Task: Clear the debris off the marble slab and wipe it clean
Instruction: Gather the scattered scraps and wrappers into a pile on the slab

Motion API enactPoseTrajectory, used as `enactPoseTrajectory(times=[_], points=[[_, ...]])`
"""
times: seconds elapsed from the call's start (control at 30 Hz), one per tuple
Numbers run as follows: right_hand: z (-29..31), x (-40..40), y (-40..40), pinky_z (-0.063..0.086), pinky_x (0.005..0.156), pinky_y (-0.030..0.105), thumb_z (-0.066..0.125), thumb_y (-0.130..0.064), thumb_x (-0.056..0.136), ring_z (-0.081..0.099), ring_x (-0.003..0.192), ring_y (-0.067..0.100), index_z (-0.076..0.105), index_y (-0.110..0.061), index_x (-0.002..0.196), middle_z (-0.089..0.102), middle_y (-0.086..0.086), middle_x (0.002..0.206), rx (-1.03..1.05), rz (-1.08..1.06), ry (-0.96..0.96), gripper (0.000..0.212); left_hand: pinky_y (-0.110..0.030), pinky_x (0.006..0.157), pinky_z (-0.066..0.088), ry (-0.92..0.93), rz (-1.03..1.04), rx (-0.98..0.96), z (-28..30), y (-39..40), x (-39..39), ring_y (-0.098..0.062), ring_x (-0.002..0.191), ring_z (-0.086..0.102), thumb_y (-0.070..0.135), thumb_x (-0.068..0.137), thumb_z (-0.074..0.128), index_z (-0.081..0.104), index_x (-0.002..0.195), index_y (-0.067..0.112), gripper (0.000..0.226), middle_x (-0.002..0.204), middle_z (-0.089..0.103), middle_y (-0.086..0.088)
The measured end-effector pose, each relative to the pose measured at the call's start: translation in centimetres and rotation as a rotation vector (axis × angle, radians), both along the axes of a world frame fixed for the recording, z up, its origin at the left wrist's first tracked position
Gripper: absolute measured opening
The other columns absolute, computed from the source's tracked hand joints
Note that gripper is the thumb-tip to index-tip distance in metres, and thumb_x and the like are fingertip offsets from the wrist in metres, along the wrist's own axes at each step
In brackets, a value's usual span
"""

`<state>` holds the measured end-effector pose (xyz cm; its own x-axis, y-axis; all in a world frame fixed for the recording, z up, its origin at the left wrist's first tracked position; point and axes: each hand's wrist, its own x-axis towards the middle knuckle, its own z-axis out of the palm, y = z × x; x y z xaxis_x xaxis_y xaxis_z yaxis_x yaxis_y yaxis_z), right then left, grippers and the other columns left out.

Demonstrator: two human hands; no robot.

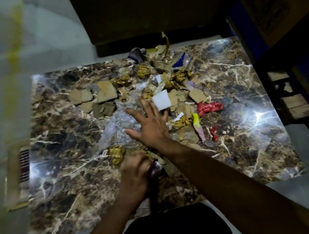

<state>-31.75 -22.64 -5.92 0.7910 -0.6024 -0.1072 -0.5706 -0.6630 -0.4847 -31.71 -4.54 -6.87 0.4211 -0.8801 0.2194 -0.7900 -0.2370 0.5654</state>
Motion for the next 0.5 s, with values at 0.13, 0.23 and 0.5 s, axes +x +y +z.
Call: enactPoseTrajectory(times=[0.13,0.23,0.5], points=[[-0.2,-0.5,-0.2,0.007,0.111,0.076,0.054,-0.072,0.089,0.0,0.157,0.023,0.026,-0.059,0.149,-0.013,-0.015,0.169,-0.023,0.006,-0.007,0.068,-0.058,0.121,0.012,0.026,0.331,0.197,-0.2,-2.7,5.1,-0.032,0.154,0.008,0.07,0.088,0.048,0.021,0.158,0.018,0.091,0.167,0.007,-0.011],[0.1,-0.5,-0.7,0.004,0.113,0.074,0.042,-0.068,0.097,0.003,0.156,0.019,0.035,-0.055,0.149,0.0,-0.016,0.17,0.082,-0.02,-0.079,0.054,-0.059,0.121,0.012,0.082,0.248,0.235,-0.6,-5.0,5.8,-0.023,0.155,0.001,0.083,0.088,0.021,0.001,0.16,0.036,0.088,0.169,-0.003,0.0],[1.3,-0.9,-2.0,0.035,0.117,0.046,0.032,-0.054,0.101,0.047,0.135,0.004,0.048,-0.036,0.144,0.052,-0.02,0.142,0.883,-0.362,-0.598,0.05,-0.063,0.119,0.015,0.011,0.25,0.305,0.2,-8.9,5.1,-0.034,0.154,0.003,0.088,0.083,0.018,0.005,0.155,0.053,0.082,0.168,-0.016,-0.003]])
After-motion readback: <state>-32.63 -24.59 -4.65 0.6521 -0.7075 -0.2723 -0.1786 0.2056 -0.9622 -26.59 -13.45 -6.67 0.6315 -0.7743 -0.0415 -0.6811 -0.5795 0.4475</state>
